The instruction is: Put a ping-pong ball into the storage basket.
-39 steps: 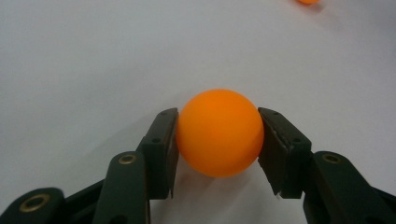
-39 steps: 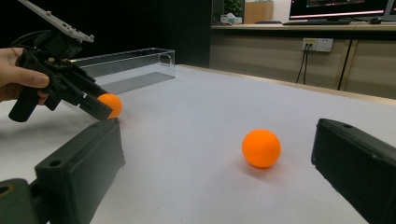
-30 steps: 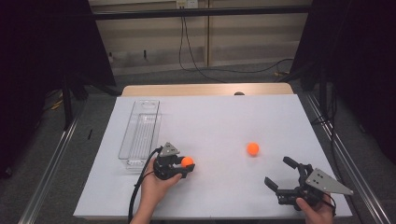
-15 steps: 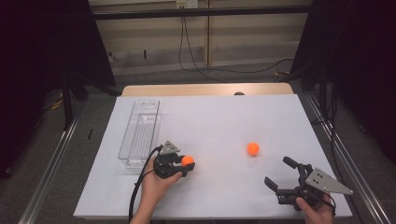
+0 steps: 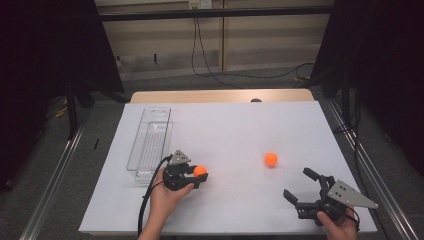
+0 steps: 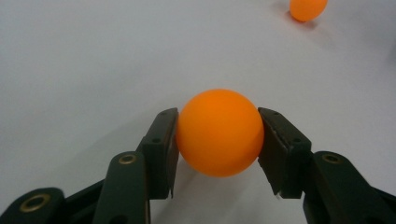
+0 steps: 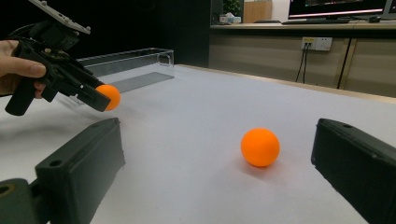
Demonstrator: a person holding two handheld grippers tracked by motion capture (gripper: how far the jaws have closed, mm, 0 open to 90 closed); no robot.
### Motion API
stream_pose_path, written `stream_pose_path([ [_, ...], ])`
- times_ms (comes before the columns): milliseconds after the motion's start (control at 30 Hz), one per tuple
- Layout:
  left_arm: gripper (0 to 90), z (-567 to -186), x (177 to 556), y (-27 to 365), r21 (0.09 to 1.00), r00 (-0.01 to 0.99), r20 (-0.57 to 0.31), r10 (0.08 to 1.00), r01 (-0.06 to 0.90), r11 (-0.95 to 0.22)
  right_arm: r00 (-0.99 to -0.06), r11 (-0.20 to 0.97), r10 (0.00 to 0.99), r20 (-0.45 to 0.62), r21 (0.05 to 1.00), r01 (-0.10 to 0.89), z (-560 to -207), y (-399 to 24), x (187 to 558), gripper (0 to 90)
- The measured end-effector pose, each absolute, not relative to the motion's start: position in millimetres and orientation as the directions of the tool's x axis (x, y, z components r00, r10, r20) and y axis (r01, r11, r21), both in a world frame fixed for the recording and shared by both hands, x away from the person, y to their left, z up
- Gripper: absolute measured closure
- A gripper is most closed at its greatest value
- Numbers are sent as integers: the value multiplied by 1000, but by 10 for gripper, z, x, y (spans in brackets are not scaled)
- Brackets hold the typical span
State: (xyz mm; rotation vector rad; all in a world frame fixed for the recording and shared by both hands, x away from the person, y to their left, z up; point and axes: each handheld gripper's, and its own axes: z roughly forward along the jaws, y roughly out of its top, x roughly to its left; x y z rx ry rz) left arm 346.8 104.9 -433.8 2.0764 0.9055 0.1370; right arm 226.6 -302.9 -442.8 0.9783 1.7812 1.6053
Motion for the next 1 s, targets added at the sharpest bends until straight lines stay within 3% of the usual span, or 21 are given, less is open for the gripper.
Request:
stream_pose_path([
  [1000,509,-4209,3521,1050,737,719,-224,658,567,-369,-584,26,808,71,987,156,-4433,-3033,2274,17],
])
